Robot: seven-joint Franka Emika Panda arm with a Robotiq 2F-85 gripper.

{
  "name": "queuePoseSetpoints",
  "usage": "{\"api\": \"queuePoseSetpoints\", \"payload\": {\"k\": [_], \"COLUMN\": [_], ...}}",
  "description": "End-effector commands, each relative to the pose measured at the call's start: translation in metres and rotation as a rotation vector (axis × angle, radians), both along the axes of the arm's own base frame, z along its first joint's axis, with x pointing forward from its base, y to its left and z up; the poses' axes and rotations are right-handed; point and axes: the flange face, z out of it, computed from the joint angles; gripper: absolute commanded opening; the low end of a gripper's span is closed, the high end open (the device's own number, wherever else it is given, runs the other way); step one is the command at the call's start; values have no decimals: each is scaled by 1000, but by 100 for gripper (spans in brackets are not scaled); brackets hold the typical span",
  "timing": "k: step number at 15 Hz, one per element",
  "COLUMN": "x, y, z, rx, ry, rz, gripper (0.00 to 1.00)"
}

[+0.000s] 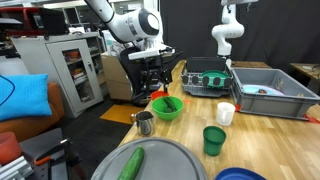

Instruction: Remove the zucchini from the green bowl and put it on the plate

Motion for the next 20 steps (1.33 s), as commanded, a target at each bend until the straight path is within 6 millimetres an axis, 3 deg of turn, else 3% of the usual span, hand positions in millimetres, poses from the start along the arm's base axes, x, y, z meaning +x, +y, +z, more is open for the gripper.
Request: {"api": "queuePoseSetpoints", "payload": {"k": [1, 5, 10, 20], "x": [14, 28, 25, 23], "y": [-9, -13, -16, -18], "z": [-15, -36, -61, -81], "rx": [-12, 35, 69, 72], "ry": [-46, -129, -84, 14], "rz": [49, 151, 266, 401], "gripper": [100, 100, 100, 100]}}
